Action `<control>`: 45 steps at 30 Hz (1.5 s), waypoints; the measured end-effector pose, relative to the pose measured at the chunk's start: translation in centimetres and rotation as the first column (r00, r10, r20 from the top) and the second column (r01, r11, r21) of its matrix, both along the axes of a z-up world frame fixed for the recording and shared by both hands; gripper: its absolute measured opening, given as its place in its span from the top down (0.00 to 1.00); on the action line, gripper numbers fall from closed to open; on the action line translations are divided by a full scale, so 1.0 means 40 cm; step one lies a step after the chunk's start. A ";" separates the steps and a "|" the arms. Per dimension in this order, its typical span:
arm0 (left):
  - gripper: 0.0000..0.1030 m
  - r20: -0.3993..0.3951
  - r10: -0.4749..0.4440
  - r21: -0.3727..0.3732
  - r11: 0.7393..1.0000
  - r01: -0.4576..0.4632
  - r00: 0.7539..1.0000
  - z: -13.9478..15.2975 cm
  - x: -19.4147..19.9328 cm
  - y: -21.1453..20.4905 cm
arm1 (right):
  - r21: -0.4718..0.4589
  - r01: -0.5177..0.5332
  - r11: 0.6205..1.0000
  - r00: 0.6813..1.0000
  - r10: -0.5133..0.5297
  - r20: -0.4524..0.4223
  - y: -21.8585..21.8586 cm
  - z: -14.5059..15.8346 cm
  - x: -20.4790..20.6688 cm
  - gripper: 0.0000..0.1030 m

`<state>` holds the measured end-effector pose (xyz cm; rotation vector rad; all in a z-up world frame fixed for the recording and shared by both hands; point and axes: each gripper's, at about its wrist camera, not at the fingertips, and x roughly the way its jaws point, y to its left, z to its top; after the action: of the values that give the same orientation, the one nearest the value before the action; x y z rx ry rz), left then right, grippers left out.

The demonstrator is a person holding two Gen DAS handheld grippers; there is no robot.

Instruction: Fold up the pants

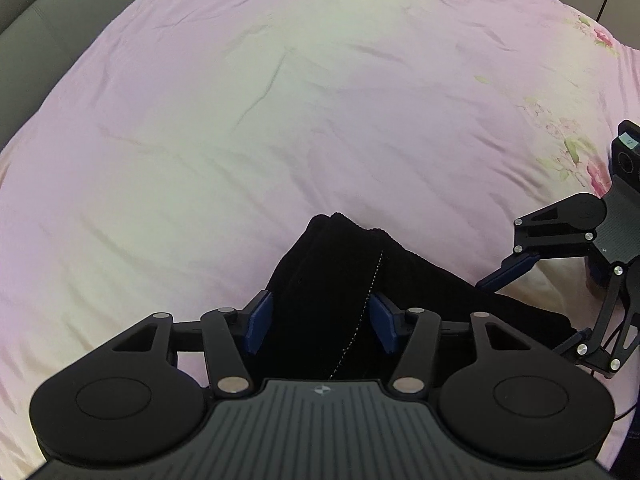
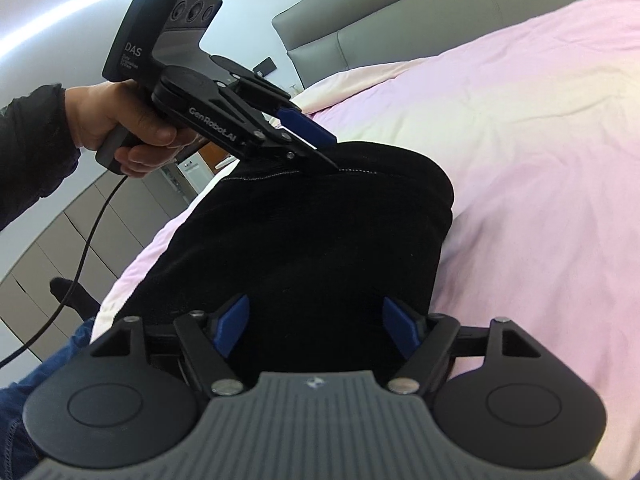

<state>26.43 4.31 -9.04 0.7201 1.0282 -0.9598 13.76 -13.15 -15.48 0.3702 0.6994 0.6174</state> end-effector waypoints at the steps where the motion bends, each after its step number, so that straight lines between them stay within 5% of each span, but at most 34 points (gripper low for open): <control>1: 0.46 -0.029 0.009 0.008 1.000 -0.009 1.000 -0.004 0.007 0.001 | 0.003 0.001 1.000 1.000 -0.001 -0.004 0.000 -0.002 0.003 0.30; 3: 0.63 -0.076 0.032 0.023 0.999 -0.031 0.997 -0.013 0.021 -0.010 | 0.001 0.002 1.000 1.000 -0.002 -0.007 -0.002 -0.006 0.000 0.29; 5: 0.81 -0.043 0.002 0.033 0.999 -0.001 0.999 -0.004 0.004 -0.024 | 0.002 0.006 1.000 1.000 -0.006 -0.008 -0.001 -0.005 -0.003 0.29; 7: 0.84 -0.029 0.005 0.012 1.000 -0.005 1.000 0.014 -0.006 -0.025 | 0.002 0.010 1.000 1.000 -0.010 -0.010 0.001 -0.005 -0.007 0.29; 11: 0.85 -0.076 0.153 -0.103 0.982 -0.160 0.985 0.045 0.020 0.041 | -0.012 -0.005 1.000 1.000 0.005 0.004 0.018 -0.004 -0.007 0.30; 17: 0.91 -0.049 0.315 -0.257 0.913 -0.317 0.948 0.069 0.020 0.111 | -0.118 -0.059 0.991 0.997 0.065 0.048 0.056 0.009 -0.019 0.40; 22: 0.90 -0.029 0.337 -0.227 0.915 -0.334 0.941 0.043 0.023 0.096 | -0.131 -0.087 0.988 0.996 0.086 -0.015 0.053 -0.002 -0.027 0.56; 25: 0.91 -0.030 0.409 -0.214 0.889 -0.406 0.912 0.013 0.060 0.105 | -0.099 -0.103 0.990 0.993 0.096 -0.073 0.040 -0.009 -0.035 0.63; 26: 1.00 0.024 0.453 -0.190 0.877 -0.440 0.891 0.001 0.069 0.104 | -0.104 -0.102 0.989 0.993 0.094 -0.073 0.041 -0.015 -0.039 0.63; 27: 1.00 0.136 0.514 -0.140 0.856 -0.497 0.847 -0.015 0.080 0.105 | -0.119 -0.108 0.987 0.992 0.099 -0.077 0.047 -0.021 -0.040 0.64; 28: 1.00 0.161 0.535 -0.129 0.844 -0.520 0.829 -0.022 0.095 0.116 | -0.130 -0.112 0.985 0.992 0.102 -0.076 0.052 -0.027 -0.040 0.63; 31: 1.00 0.093 0.620 -0.264 0.770 -0.581 0.779 0.019 0.106 0.181 | -0.116 -0.103 0.988 0.993 0.096 -0.067 0.050 -0.023 -0.032 0.63; 33: 0.95 0.107 0.650 -0.334 0.736 -0.589 0.752 0.073 0.072 0.201 | -0.100 -0.102 0.990 0.993 0.096 -0.063 0.045 -0.021 -0.037 0.62; 38: 0.36 0.148 0.686 -0.428 0.693 -0.579 0.712 0.156 -0.080 0.255 | -0.067 -0.094 0.993 0.994 0.090 -0.066 0.031 -0.016 -0.047 0.58; 41: 0.24 0.087 0.703 -0.456 0.658 -0.599 0.706 0.139 -0.165 0.299 | -0.059 -0.085 0.995 0.995 0.082 -0.063 0.022 -0.010 -0.048 0.57; 45: 0.24 0.041 0.733 -0.402 0.634 -0.661 0.679 0.065 -0.246 0.332 | -0.050 -0.066 0.997 0.996 0.063 -0.056 0.018 -0.008 -0.053 0.56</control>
<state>16.60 17.60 -6.42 0.0578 0.8104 -0.3419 11.65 -12.45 -15.79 0.3178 0.7803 0.6512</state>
